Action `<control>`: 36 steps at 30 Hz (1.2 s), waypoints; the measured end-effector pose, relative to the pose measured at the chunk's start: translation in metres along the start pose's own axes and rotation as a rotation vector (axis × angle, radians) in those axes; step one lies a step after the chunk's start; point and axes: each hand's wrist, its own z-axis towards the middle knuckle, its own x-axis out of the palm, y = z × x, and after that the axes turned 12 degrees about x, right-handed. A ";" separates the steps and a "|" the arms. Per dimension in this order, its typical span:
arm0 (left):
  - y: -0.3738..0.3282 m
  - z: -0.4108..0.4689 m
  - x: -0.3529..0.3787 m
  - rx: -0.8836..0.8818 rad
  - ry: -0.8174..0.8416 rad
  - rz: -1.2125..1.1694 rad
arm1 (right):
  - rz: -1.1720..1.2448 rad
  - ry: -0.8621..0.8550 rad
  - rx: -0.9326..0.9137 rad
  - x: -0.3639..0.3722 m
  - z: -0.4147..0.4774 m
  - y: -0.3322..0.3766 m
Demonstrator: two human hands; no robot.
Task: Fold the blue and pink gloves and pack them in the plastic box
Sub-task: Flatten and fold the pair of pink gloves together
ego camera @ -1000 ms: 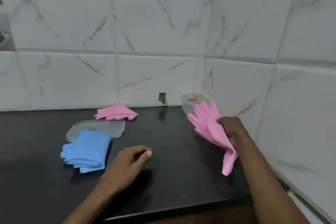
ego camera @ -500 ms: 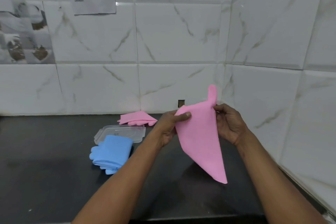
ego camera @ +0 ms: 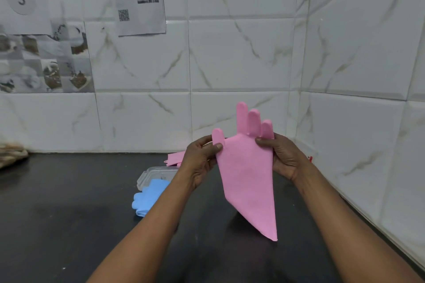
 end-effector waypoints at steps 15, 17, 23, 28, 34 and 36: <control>0.004 -0.031 0.030 0.081 0.200 -0.101 | -0.618 -0.070 -0.222 0.076 -0.014 -0.005; 0.001 -0.023 0.026 0.077 0.116 -0.212 | -0.643 0.046 -0.167 0.077 -0.016 -0.010; -0.019 0.003 -0.003 -0.172 0.056 -0.305 | -0.589 -0.377 -0.381 0.029 -0.007 0.009; -0.027 0.013 0.002 -0.270 0.213 -0.306 | -0.452 -0.124 -0.071 0.015 0.001 -0.006; -0.023 0.008 0.000 -0.216 0.134 -0.492 | -0.589 0.192 0.256 -0.039 -0.018 -0.060; -0.019 -0.001 0.001 -0.130 0.088 -0.582 | -0.562 0.125 0.271 -0.057 -0.023 -0.078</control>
